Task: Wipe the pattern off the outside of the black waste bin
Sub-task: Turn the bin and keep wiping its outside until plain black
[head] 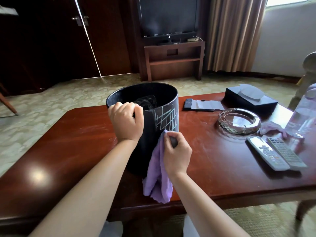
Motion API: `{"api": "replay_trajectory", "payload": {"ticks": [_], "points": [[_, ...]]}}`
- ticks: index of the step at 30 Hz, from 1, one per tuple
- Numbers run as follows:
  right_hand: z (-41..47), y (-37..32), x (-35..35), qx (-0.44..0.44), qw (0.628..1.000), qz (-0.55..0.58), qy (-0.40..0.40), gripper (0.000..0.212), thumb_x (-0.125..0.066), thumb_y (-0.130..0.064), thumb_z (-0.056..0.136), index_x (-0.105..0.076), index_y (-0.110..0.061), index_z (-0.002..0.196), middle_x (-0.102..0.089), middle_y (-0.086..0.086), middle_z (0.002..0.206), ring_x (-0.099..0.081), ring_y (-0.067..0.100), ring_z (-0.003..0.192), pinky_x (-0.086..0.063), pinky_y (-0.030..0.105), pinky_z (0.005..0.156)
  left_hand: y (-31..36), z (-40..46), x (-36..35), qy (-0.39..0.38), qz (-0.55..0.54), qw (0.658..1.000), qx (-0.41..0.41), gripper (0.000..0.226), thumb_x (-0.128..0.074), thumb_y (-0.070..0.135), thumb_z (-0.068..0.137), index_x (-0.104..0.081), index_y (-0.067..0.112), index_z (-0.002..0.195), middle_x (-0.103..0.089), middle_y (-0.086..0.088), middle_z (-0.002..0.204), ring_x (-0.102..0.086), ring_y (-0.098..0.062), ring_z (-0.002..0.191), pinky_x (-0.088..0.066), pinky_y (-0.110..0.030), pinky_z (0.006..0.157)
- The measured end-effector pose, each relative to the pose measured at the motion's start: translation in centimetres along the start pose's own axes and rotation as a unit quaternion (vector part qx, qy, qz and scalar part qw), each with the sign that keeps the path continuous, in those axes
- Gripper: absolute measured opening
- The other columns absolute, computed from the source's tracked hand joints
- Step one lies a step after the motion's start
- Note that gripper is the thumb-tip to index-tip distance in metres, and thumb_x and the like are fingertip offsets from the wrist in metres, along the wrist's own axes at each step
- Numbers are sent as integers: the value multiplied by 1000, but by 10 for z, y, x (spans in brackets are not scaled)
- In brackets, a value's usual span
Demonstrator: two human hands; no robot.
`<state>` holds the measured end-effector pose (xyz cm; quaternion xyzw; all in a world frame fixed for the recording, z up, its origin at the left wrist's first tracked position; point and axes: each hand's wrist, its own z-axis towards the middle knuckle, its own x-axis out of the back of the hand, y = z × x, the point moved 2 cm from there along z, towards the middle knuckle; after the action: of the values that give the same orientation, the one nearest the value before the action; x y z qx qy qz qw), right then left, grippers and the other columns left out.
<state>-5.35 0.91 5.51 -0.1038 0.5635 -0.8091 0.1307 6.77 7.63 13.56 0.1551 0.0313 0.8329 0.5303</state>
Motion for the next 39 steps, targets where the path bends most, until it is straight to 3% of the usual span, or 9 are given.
{"api": "replay_trajectory", "payload": {"ticks": [6, 11, 15, 20, 26, 31, 33, 39], "points": [[-20, 45, 8, -119, 990, -67, -41, 10, -63, -29, 87, -65, -29, 78, -67, -11, 76, -64, 12, 79, -40, 22, 63, -1, -1, -1, 5, 0, 1000, 2, 34, -39, 14, 83, -27, 17, 52, -25, 7, 50, -28, -18, 53, -21, -30, 62], [-4, 25, 3, -24, 999, -26, 20, 6, -64, -25, 87, -69, -23, 84, -69, -10, 82, -61, 5, 76, -43, 15, 68, -1, -1, -2, -1, 0, 1000, 8, 34, -39, 14, 83, -28, 16, 51, -25, 6, 49, -28, -18, 53, -23, -30, 62], [-5, 35, 1, 8, 998, -50, 42, 4, -64, -18, 87, -69, -17, 86, -66, -9, 84, -60, 8, 77, -36, 3, 66, -1, -1, -2, 2, -3, 1000, 5, 34, -39, 13, 83, -26, 17, 52, -25, 6, 49, -28, -18, 53, -24, -32, 61], [-17, 76, 6, -106, 988, -115, -2, 10, -60, -22, 89, -70, -18, 90, -70, -2, 91, -63, 19, 87, -37, 21, 69, -1, -1, -2, 4, 1, 1000, 7, 34, -39, 14, 83, -28, 16, 51, -26, 5, 48, -29, -19, 53, -25, -33, 61], [0, 42, 1, 6, 997, -48, 64, 9, -64, -11, 86, -70, -15, 91, -61, -12, 88, -57, 9, 86, -37, 14, 75, -2, -1, -3, 4, -1, 1000, 1, 35, -40, 13, 83, -26, 16, 52, -25, 5, 49, -29, -19, 53, -25, -33, 61], [-8, 77, 6, -161, 979, -123, 1, 12, -58, -19, 89, -69, -16, 93, -69, 0, 92, -61, 20, 89, -33, 21, 69, -2, -1, -3, 5, 2, 1000, 2, 35, -40, 14, 84, -27, 16, 52, -26, 5, 49, -29, -19, 53, -25, -33, 62], [-9, 81, 7, -184, 973, -137, -12, 13, -58, -20, 89, -70, -17, 92, -70, 2, 92, -61, 22, 90, -36, 24, 69, -1, -1, -3, 7, 3, 1000, 1, 34, -40, 14, 83, -27, 16, 52, -26, 4, 49, -29, -19, 53, -25, -32, 62], [-1, 56, 3, -64, 991, -111, 38, 14, -59, -15, 89, -70, -17, 98, -64, -7, 92, -51, 12, 90, -27, 12, 69, 0, -2, -3, 8, -4, 1000, 6, 35, -40, 14, 83, -26, 16, 51, -25, 5, 49, -29, -19, 53, -26, -33, 62]]}}
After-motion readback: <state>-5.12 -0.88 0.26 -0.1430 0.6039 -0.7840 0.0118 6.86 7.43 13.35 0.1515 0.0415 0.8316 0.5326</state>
